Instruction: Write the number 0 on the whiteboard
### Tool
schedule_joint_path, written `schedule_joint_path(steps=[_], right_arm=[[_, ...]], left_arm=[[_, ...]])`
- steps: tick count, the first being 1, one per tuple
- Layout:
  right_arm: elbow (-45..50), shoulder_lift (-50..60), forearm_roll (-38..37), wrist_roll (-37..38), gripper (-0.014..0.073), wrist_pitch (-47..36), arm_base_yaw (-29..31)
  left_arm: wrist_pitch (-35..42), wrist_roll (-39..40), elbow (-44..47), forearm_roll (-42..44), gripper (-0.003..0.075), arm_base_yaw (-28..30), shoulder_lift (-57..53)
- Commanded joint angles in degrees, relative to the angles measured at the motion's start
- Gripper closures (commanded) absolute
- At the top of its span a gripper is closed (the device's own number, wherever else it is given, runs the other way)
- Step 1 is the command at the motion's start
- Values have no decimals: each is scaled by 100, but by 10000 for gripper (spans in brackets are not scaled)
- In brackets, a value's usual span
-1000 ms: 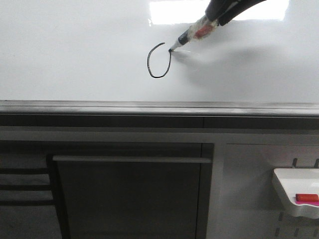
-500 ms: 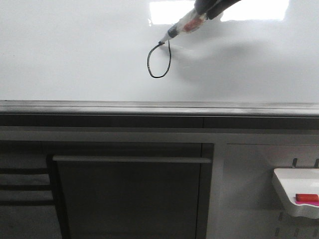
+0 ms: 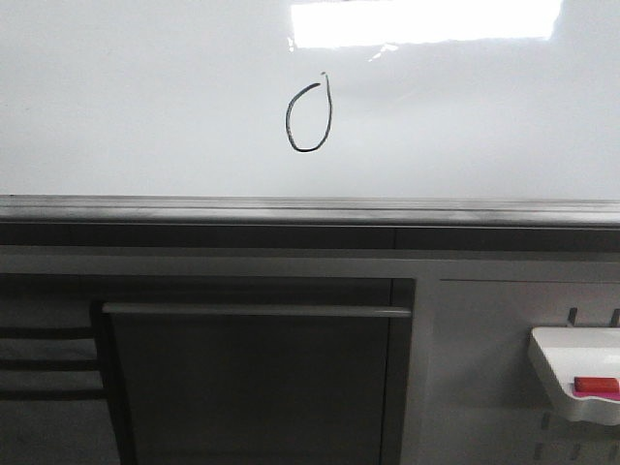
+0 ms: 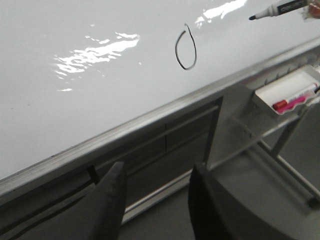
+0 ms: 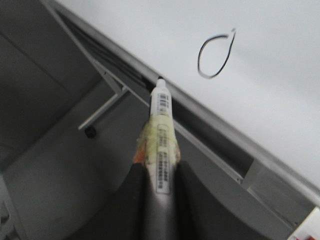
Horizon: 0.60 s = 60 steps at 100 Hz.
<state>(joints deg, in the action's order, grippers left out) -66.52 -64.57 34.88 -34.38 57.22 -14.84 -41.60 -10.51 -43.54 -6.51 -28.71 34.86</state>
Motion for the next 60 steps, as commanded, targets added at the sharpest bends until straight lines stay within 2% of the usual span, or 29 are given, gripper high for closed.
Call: schedule_joint_path(steps=[1,13,27,34,60], right_arm=[[171,492,198,-559,589,254,-10],[248,780,213,-753,589,881,-10],[238,908,743,-1436,589,1325,-69],[238,908,938,-1745,589,1493,-152],[238,908,989,-2126,589,1472,-478]], left_arm=[[244,-854,-190,-716,461,-124,272],[-79,-2164,-419,-1657,462,-420,830],[-475,-3066,-890,-1874,461,-951,1615],[-530,-3279,-1171,-1874,461,-1252,1991],[-618,-3746,-2178,-1850,460,-2111,2959]])
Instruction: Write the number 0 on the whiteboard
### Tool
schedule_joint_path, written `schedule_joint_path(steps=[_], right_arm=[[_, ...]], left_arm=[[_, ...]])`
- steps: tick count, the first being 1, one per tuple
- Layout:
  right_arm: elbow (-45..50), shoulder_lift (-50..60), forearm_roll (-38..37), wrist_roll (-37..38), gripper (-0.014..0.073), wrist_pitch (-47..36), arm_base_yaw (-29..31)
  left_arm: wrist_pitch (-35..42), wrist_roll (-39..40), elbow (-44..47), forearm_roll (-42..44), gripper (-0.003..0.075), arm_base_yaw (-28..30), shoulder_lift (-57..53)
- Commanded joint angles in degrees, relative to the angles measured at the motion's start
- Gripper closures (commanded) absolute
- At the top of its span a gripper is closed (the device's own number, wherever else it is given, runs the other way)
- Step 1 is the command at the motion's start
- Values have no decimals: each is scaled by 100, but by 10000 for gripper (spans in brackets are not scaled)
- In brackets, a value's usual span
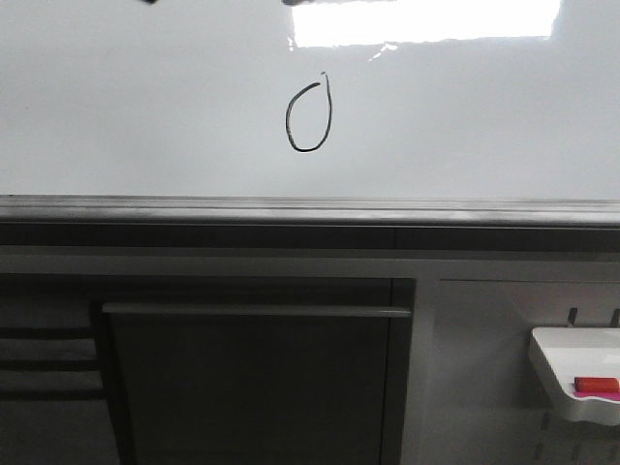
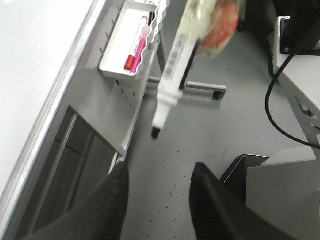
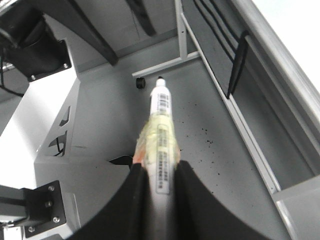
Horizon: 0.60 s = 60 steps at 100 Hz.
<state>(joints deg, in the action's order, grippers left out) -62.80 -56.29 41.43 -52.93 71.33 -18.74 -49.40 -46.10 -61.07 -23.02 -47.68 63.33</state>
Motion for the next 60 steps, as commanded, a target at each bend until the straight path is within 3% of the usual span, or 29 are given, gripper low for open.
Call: schedule_joint_path(steps=[1,17,41,60], right_arm=[[-134,80,347,-317,589,61,-90],[-134,80,359,-918,589,-144,-291],[-134,80,393,-2722,589,-251,-344],[-134,80,419,-2896,589,-391,-344]], left_arm=[[162,-203,-442,-199,460,-243,152],[22,-443,-809,-199,460,-469,552],[-233,-490,-1022,-199,460,-540,799],[-170,-517,-1031,-199,460,-540,825]])
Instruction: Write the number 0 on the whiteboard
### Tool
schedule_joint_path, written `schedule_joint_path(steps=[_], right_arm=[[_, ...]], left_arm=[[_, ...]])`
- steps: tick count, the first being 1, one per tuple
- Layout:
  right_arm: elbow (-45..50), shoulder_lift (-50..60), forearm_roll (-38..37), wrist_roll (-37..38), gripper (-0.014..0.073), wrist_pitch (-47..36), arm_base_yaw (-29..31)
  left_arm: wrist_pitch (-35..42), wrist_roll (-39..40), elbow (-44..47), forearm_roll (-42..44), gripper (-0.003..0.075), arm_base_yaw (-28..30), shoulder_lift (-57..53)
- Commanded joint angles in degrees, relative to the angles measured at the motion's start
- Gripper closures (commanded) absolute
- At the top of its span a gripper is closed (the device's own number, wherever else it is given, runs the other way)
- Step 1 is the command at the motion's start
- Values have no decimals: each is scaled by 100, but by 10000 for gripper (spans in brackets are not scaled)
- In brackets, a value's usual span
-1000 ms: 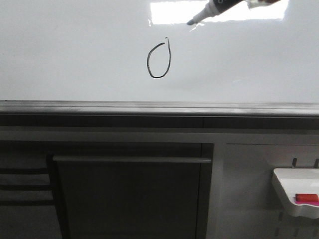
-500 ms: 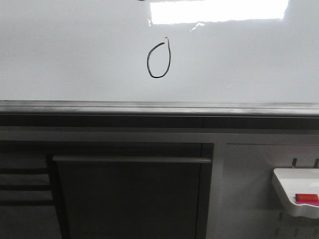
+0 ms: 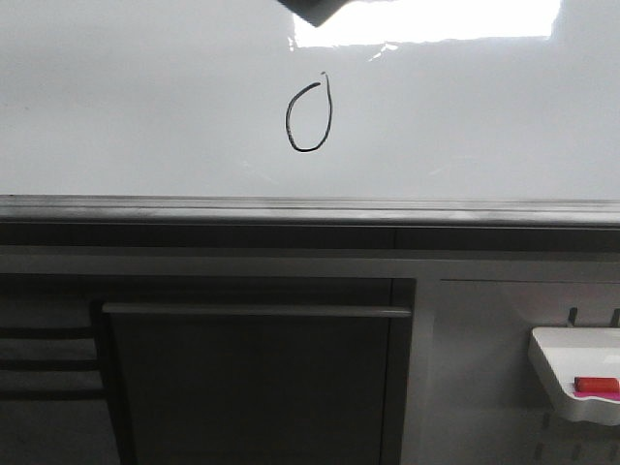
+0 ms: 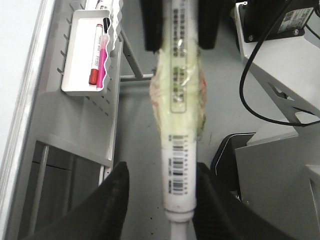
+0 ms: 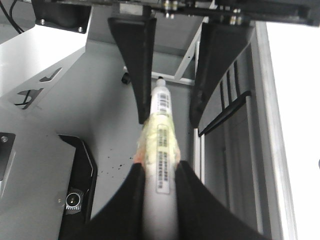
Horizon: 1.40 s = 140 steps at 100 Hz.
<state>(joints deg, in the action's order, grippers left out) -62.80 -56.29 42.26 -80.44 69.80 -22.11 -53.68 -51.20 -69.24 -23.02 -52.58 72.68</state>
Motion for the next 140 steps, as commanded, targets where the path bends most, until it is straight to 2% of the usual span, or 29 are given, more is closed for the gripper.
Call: schedule_joint_path(steps=[1,27,41,48,53,70,82,91,104,117,129,140], right_arm=[[-134,80,336,-145,589,-249,-7],[-134,80,339,-145,587,-202,-7],[-134,80,339,-145,579,-202,-7],[-134,80,349,-145,535,-202,-7],[-134,80,352,-104,470,-202,-7],[-134,80,361,5,290,-214,-7],[-148,80,286,184,271,-224,15],[-263,117,49,578,271,-213,88],[-399,224,-455,1414,271,-238,323],[-396,321,-916,2367,271,-202,676],[-396,341,-1076,2887,271,51,966],[-396,341,-1076,3358,271,92,1154]], left_arm=[[267,-7,-214,-199,461,-49,-110],[371,-7,-214,-199,465,-49,-110],[376,-7,-214,-199,542,-49,-110],[384,-7,-214,-199,596,-49,-110],[384,-7,-214,-199,636,-49,-110],[446,-7,-214,-199,709,-49,-110],[495,166,-214,-121,723,-49,-110],[533,766,-214,180,724,67,-123],[597,1756,-214,603,724,536,-269],[981,2147,-80,615,724,1225,-594],[1879,2459,514,615,724,1943,-1033],[3210,2777,1354,587,724,2633,-1445]])
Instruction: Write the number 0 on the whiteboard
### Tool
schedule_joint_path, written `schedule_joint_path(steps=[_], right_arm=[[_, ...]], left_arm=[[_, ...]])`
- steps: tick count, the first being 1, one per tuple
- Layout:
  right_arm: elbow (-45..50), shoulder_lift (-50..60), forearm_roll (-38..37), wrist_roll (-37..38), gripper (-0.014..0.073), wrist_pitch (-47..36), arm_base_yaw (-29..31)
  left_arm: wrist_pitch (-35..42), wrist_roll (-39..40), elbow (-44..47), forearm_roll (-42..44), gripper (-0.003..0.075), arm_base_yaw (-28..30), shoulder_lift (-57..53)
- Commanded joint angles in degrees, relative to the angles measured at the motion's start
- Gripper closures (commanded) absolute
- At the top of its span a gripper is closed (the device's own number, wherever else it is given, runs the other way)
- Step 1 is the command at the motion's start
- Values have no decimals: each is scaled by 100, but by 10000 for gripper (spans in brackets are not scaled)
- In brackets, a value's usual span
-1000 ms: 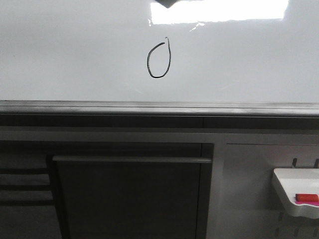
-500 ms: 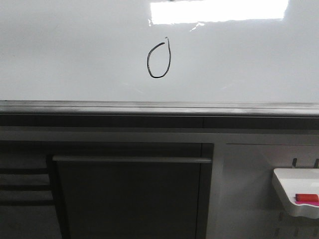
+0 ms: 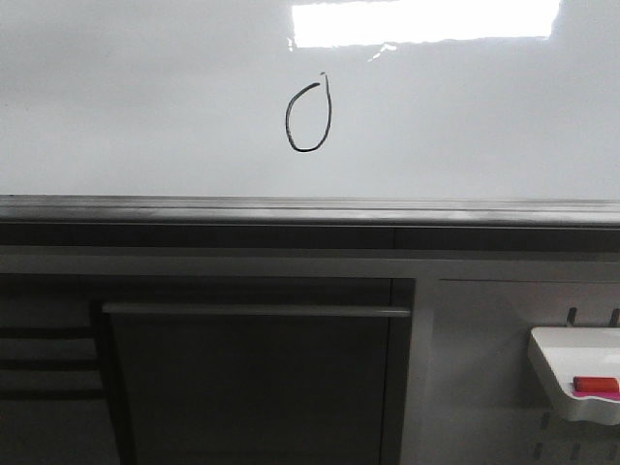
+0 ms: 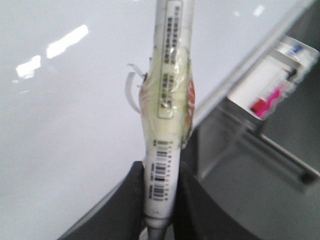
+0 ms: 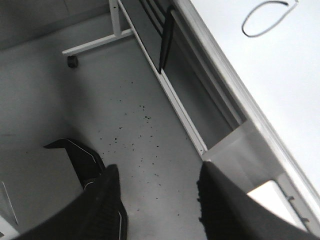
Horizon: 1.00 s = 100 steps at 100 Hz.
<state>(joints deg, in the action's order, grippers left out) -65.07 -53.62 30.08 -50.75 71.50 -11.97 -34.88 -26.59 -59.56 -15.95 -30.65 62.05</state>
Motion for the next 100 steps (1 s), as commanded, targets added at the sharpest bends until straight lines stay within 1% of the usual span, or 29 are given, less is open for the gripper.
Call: schedule_joint_path(steps=[1,12,18,25,32,46,53,62,71,91,100], right_arm=[[-170,75,127,409,271,-78,160],[-170,75,131,574,271,-131,241],[-170,75,131,574,271,-173,241],[-170,75,131,574,271,-221,241],[-170,75,131,574,271,-232,241],[-170,75,150,574,271,-235,241],[-170,75,150,574,271,-235,241],[-170,75,150,574,271,-235,241],[-170,75,150,574,271,-235,241],[-170,75,150,574,271,-235,241],[-170,75,150,574,271,-235,241]], left_arm=[[1425,336,503,-120,724,526,-401],[2981,497,1340,-424,724,1121,-534],[3776,497,1752,-582,723,1305,-482],[4476,497,2065,-674,723,1402,-329],[4892,497,2187,-674,724,1402,-120],[5322,497,2175,-674,724,1402,438],[5482,497,2150,-674,724,1402,735],[5458,497,2017,-674,723,1402,1109],[5201,497,1783,-674,723,1402,1418],[4344,471,1140,-650,720,1402,1870],[4225,471,986,-487,720,1402,2032]])
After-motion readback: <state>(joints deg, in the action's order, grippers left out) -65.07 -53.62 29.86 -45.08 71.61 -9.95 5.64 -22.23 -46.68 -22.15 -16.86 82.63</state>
